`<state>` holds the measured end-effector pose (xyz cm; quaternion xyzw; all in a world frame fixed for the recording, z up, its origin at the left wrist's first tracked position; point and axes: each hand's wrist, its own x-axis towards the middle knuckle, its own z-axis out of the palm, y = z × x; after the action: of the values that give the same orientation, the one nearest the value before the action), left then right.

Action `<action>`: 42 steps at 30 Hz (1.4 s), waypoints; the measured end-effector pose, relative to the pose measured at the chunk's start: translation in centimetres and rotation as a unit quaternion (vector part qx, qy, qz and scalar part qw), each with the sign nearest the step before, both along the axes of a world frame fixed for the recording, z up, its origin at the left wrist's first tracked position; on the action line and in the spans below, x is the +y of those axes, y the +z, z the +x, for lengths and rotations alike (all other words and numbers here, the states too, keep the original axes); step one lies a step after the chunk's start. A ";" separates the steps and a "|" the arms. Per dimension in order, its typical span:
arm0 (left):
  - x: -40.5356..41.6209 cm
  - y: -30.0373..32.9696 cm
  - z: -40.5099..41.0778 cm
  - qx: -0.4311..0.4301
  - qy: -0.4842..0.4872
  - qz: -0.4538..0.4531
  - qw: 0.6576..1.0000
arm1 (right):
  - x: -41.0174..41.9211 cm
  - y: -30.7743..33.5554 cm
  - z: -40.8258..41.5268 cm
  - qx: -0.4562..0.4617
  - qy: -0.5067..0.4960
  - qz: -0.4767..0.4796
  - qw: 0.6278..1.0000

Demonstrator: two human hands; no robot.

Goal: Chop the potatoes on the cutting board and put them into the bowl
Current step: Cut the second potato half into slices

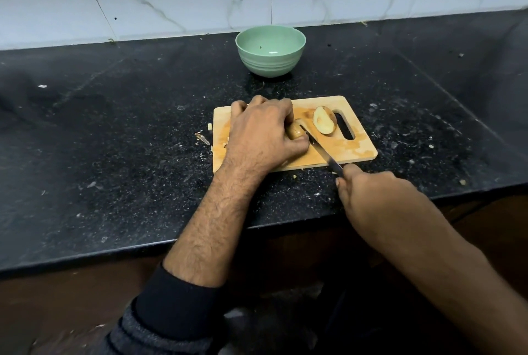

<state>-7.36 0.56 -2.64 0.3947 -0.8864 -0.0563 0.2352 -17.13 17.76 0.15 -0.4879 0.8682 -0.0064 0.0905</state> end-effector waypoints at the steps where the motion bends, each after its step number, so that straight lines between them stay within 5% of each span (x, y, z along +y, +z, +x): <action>1: 0.0 0.0 0.0 0.004 0.012 0.007 1.000 | 0.2 0.0 0.0 -0.003 0.002 0.000 1.000; 23: -0.2 0.1 0.8 -0.010 -0.046 0.006 0.999 | -0.5 0.1 -0.9 -0.088 0.026 0.006 0.996; 42: -0.3 0.4 0.6 0.049 0.027 0.123 0.991 | -1.5 1.7 -0.4 -0.056 0.037 0.005 0.998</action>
<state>-6.80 0.31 -2.29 0.4410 -0.8492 -0.1780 0.2297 -17.52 16.22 1.89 -0.5178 0.8433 -0.0260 0.1419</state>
